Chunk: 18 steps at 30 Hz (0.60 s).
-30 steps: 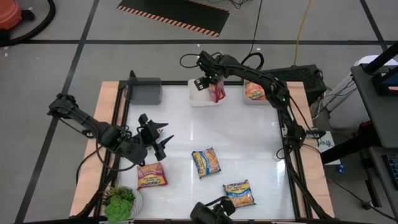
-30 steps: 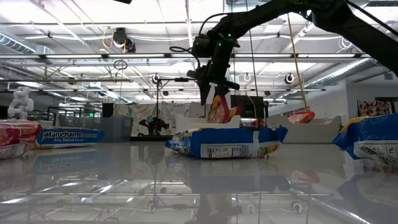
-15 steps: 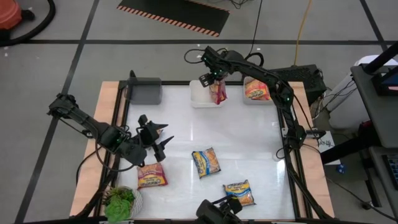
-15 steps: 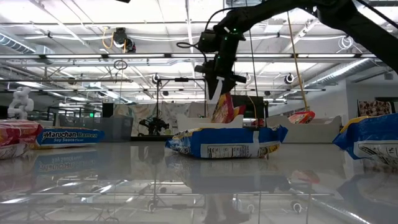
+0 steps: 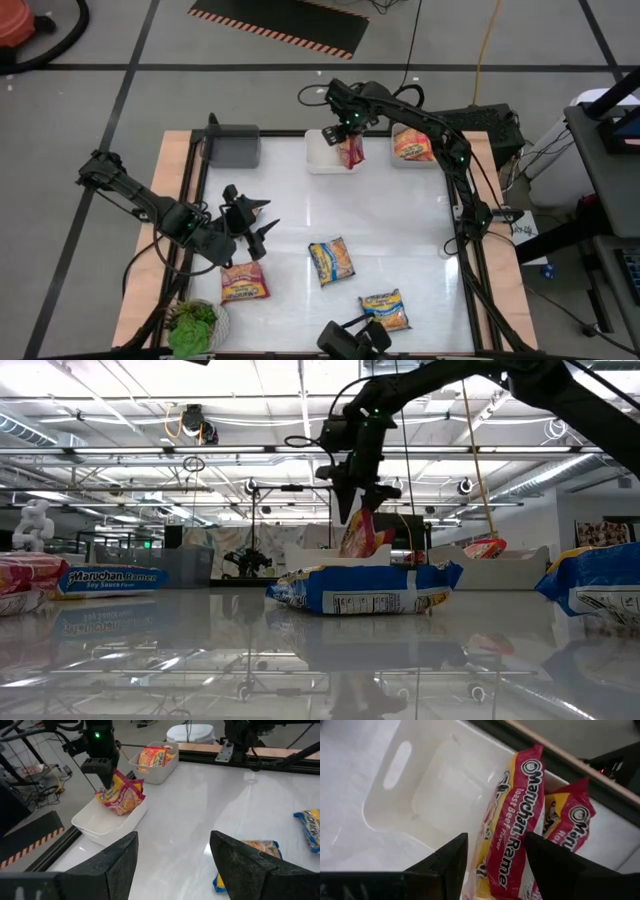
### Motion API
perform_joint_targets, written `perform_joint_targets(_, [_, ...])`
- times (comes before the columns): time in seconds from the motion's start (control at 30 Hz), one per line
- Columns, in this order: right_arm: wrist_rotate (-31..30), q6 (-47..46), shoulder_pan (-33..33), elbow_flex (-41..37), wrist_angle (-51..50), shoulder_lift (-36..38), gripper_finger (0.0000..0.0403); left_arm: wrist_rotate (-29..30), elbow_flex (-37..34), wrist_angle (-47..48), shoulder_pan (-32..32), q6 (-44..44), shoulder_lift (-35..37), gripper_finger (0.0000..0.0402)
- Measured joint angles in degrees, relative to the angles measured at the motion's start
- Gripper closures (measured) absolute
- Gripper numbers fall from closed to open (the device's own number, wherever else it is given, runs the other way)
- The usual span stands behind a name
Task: Sort Maruchan noodles
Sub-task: Put the right red noodle pack into the white bin
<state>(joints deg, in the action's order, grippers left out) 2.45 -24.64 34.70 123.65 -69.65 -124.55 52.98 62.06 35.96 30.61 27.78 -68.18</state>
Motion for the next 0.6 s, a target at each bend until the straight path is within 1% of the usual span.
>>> perform_joint_targets(0.13, [3.4, -0.2, 0.4, -2.1, -2.2, -0.1, 0.0211, -0.6, 0.0, 0.0, 0.0, -0.1, 0.0, 0.0149])
perform_joint_targets(0.33, [3.8, -0.2, 0.6, -5.1, -2.0, -0.2, 0.0211, -0.6, 0.0, 0.0, 0.0, -0.1, 0.0, 0.0149])
perform_joint_targets(0.47, [4.1, 0.6, 0.6, -5.4, 0.2, -0.2, 0.0211, -0.6, 0.0, 0.0, 0.0, -0.1, 0.0, 0.0149])
perform_joint_targets(0.6, [6.9, 1.3, 0.6, -5.5, 2.9, 0.0, 0.0211, -0.6, 0.0, 0.0, 0.0, -0.1, 0.0, 0.0149])
